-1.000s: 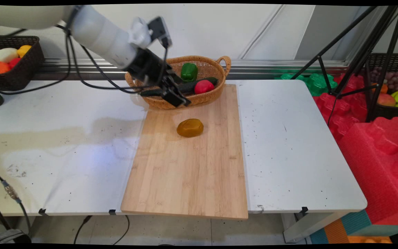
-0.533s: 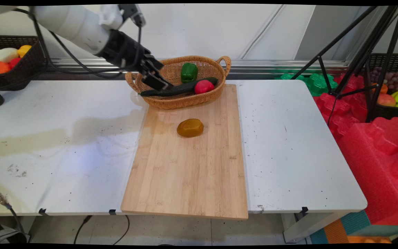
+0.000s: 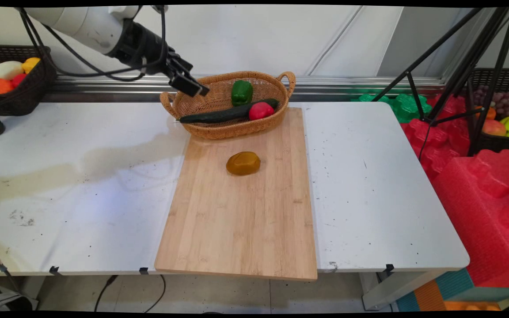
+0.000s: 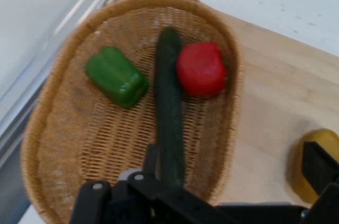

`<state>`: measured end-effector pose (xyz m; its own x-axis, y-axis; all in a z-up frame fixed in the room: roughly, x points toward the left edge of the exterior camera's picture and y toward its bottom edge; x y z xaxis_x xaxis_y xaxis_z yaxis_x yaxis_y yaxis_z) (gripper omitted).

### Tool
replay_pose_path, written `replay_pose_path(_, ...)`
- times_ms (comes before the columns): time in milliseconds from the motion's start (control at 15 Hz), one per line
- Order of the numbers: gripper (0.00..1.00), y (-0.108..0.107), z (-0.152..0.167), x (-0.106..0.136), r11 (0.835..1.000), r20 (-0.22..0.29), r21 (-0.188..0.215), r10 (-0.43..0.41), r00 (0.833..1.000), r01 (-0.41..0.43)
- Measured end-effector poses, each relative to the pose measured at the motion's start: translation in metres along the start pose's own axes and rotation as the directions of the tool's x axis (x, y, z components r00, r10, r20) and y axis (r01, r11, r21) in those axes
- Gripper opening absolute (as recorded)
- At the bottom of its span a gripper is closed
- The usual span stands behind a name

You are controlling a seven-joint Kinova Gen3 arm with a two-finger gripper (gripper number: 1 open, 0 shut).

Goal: Pick up the cucumber from the vegetable basket

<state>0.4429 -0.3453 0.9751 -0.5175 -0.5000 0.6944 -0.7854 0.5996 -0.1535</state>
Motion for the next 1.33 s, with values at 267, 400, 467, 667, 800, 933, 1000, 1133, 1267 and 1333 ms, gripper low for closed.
replay_pose_path(267, 1.0, -0.014, 0.007, 0.006, 0.999, 0.001, 0.041, -0.028, 1.0, 0.028)
replay_pose_path(400, 1.0, -0.018, 0.016, 0.011, 0.998, 0.009, 0.057, -0.036, 0.999, 0.036)
replay_pose_path(467, 1.0, -0.02, 0.022, 0.014, 0.997, 0.014, 0.064, -0.04, 0.999, 0.04)
replay_pose_path(667, 1.0, -0.025, 0.042, 0.023, 0.996, 0.034, 0.08, -0.049, 0.998, 0.046)
replay_pose_path(800, 1.0, -0.027, 0.06, 0.029, 0.995, 0.054, 0.085, -0.05, 0.997, 0.045)
replay_pose_path(933, 1.0, -0.028, 0.078, 0.034, 0.995, 0.08, 0.088, -0.048, 0.996, 0.041)
replay_pose_path(1000, 1.0, -0.029, 0.085, 0.036, 0.995, 0.09, 0.089, -0.048, 0.995, 0.04)
replay_pose_path(1133, 1.0, -0.029, 0.105, 0.039, 0.995, 0.116, 0.089, -0.047, 0.992, 0.037)
replay_pose_path(1267, 1.0, -0.03, 0.126, 0.042, 0.996, 0.145, 0.088, -0.046, 0.988, 0.033)
replay_pose_path(1333, 1.0, -0.03, 0.136, 0.044, 0.996, 0.158, 0.087, -0.045, 0.986, 0.031)
